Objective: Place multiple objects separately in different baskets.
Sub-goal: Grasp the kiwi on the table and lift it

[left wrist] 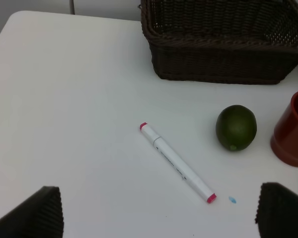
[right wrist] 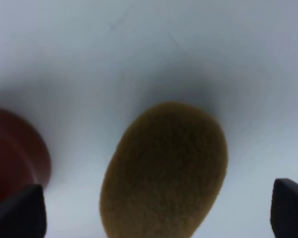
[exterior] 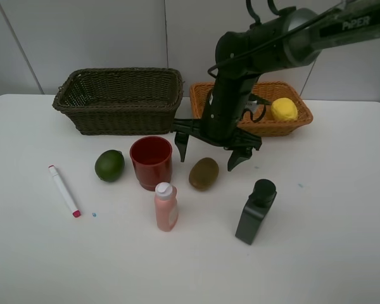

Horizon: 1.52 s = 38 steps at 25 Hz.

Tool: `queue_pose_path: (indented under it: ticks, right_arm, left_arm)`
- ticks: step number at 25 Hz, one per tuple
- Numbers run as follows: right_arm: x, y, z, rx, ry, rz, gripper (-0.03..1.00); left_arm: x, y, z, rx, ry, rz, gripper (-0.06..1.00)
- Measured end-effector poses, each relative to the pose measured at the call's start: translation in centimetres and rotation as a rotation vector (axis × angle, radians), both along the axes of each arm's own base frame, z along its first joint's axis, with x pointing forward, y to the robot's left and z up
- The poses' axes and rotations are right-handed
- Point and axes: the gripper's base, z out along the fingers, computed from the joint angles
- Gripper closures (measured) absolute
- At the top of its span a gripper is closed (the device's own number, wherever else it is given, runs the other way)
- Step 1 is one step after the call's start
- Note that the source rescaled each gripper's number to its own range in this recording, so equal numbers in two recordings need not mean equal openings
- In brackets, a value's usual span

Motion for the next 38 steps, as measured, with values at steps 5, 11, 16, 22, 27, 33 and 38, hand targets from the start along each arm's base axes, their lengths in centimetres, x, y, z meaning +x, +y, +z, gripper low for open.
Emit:
queue_pose_path:
  ticks: [5,11,16,22,27,33,38]
  right_arm:
    - [0.0,0.0,-1.2,-0.014,0.028,-0.022,0.00]
    - [0.0,0.3,-4.1,-0.029,0.088,-0.039,0.00]
    - [0.2,0.3,-4.3,-0.023,0.077,-0.039,0.00]
    - [0.2,0.4,-4.3,-0.020,0.073,-0.040,0.00]
    - [0.2,0.4,-4.3,-0.020,0.073,-0.041,0.07]
    - [0.2,0.4,-4.3,-0.020,0.073,-0.042,0.59]
    - [0.2,0.3,-4.3,-0.022,0.074,-0.041,0.59]
  left_arm:
    - [0.0,0.0,0.0,0.000,0.000,0.000,-0.06]
    - [0.0,0.0,0.0,0.000,0.000,0.000,-0.06]
    - [0.0,0.0,0.0,0.000,0.000,0.000,-0.06]
    - [0.0,0.0,0.0,0.000,0.000,0.000,-0.06]
    - [0.0,0.0,0.0,0.000,0.000,0.000,-0.06]
    - [0.0,0.0,0.0,0.000,0.000,0.000,-0.06]
    - [0.0,0.0,0.0,0.000,0.000,0.000,-0.06]
